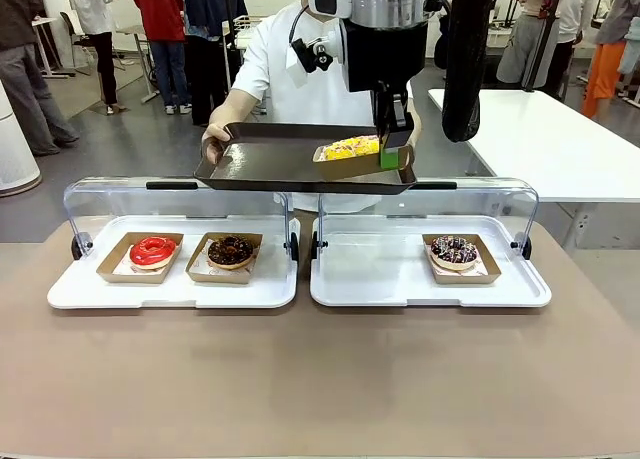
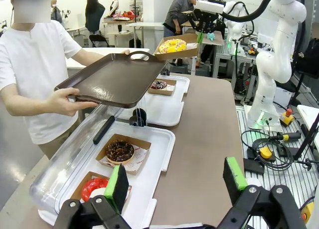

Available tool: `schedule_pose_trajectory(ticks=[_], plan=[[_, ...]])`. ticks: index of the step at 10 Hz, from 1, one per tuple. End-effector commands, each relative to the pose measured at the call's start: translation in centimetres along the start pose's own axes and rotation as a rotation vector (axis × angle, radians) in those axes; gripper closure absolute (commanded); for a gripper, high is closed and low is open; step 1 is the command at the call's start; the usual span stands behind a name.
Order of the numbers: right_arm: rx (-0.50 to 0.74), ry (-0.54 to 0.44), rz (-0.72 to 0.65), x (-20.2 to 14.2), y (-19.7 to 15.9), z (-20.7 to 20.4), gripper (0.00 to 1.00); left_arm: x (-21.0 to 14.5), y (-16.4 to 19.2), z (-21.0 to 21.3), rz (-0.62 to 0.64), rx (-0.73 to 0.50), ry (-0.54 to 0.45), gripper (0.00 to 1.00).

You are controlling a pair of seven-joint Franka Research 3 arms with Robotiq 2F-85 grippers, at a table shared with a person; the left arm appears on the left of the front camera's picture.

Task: Provide the desired donut to the person.
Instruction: Place the picked Paper togo box onto the Handle tray extended by the person.

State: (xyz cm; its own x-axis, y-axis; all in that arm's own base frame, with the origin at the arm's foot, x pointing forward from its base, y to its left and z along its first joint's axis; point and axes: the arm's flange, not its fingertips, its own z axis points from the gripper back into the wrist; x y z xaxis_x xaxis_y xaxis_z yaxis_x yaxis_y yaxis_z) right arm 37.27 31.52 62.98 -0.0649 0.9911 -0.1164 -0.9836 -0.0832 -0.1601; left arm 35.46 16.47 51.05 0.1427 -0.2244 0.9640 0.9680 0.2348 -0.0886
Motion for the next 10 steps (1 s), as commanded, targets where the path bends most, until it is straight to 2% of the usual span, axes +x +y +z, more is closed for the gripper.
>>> schedule_pose_trajectory(ticks=[1,10], plan=[[-0.002,0.001,-0.003,-0.17,0.31,-0.02,1.0,0.1,-0.15,0.18,-0.004,-0.001,-0.007,0.0],[0.0,0.0,0.0,0.0,0.0,0.0,0.98,0.1,-0.15,0.18,-0.004,-0.001,-0.007,0.0]])
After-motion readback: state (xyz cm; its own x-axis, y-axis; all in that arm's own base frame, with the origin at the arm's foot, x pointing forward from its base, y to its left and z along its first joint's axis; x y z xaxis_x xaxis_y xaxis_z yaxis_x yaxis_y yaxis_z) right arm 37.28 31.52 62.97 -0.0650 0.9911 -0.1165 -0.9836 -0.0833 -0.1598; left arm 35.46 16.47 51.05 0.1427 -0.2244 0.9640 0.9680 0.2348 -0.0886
